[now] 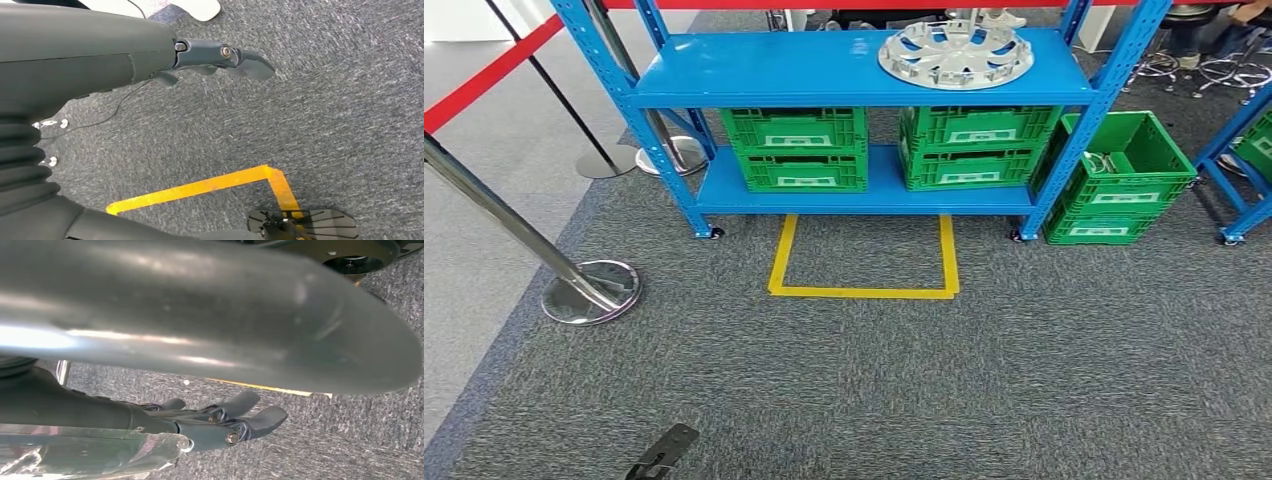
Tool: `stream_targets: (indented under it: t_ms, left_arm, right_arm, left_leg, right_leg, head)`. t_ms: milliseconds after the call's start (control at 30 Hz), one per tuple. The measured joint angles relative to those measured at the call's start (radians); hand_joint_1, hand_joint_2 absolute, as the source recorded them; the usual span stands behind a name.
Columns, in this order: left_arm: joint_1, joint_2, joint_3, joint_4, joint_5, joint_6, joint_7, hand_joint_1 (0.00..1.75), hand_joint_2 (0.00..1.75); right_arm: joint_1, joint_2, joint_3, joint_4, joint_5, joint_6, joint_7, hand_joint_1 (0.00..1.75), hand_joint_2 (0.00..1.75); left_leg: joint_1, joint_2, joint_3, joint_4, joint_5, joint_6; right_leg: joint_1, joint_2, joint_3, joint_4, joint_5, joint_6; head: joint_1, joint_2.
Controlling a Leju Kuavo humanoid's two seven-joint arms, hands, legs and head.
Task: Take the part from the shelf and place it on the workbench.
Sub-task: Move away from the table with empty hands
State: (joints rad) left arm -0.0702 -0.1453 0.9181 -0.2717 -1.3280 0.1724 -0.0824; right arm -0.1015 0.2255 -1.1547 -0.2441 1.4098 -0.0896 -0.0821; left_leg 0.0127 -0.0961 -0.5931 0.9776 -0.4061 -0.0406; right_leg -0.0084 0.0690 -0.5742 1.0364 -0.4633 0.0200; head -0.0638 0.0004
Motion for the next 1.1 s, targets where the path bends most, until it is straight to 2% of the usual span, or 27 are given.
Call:
stream_targets:
  t_ms: [300, 1100]
  left_arm:
    - [0.000, 0.001, 0.011, 0.000, -0.004, 0.000, 0.002, 0.00, 0.00]
    - [-0.001, 0.000, 0.041, 0.000, 0.014, -0.015, -0.010, 0.00, 0.00]
  right_arm:
    - [0.000, 0.000, 0.000, 0.000, 0.006, 0.000, 0.002, 0.00, 0.00]
    - [0.000, 0.000, 0.000, 0.000, 0.000, 0.004, -0.011, 0.00, 0.00]
  left_leg:
    - [-0.002, 0.000, -0.001, 0.000, 0.000, 0.001]
    - [-0.003, 0.000, -0.001, 0.000, 0.000, 0.003]
  right_leg:
    - [-0.003, 0.000, 0.002, -0.006, 0.003, 0.004]
    - [-0.003, 0.000, 0.002, -0.007, 0.003, 0.004]
  head:
    - [0.000, 0.000]
    - [0.000, 0.000]
